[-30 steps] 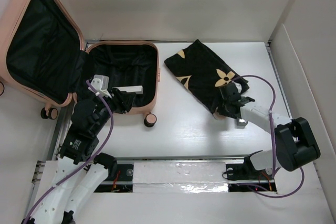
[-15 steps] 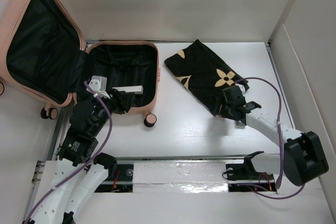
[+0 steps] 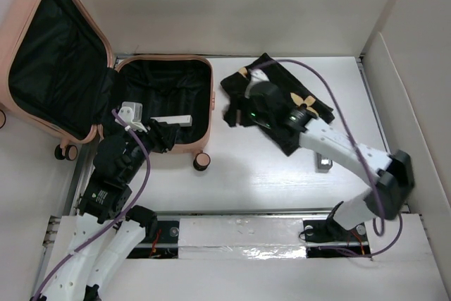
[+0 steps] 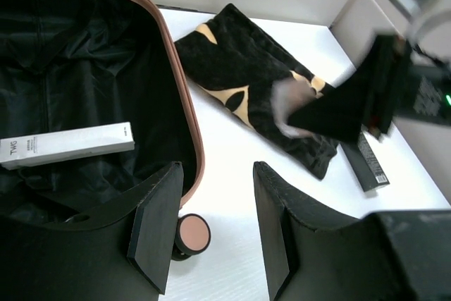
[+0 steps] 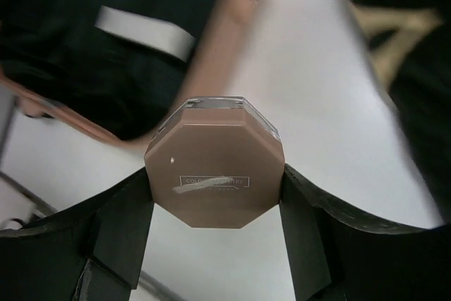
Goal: Pack the luggage
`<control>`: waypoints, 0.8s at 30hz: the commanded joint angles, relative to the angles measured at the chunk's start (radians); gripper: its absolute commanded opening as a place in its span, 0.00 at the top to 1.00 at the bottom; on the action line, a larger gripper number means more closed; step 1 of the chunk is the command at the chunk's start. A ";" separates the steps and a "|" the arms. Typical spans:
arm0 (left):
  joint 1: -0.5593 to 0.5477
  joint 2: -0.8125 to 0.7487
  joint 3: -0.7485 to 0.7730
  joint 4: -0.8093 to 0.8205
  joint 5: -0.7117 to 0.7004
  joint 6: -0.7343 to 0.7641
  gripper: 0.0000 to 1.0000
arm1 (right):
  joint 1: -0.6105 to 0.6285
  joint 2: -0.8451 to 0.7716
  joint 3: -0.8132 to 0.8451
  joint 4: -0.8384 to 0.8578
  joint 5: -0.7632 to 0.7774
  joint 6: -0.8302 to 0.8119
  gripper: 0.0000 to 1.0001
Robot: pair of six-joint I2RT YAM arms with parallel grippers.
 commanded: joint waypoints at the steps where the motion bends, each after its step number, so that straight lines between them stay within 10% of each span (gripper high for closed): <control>1: -0.005 -0.021 0.021 0.025 -0.040 -0.002 0.59 | 0.060 0.225 0.299 0.118 -0.076 -0.110 0.42; 12: -0.005 -0.044 0.021 0.025 -0.066 -0.010 0.59 | 0.114 0.965 1.093 0.018 -0.147 -0.153 0.41; 24: -0.005 -0.037 0.018 0.031 -0.054 -0.008 0.59 | 0.082 0.779 0.876 0.217 -0.150 -0.204 0.02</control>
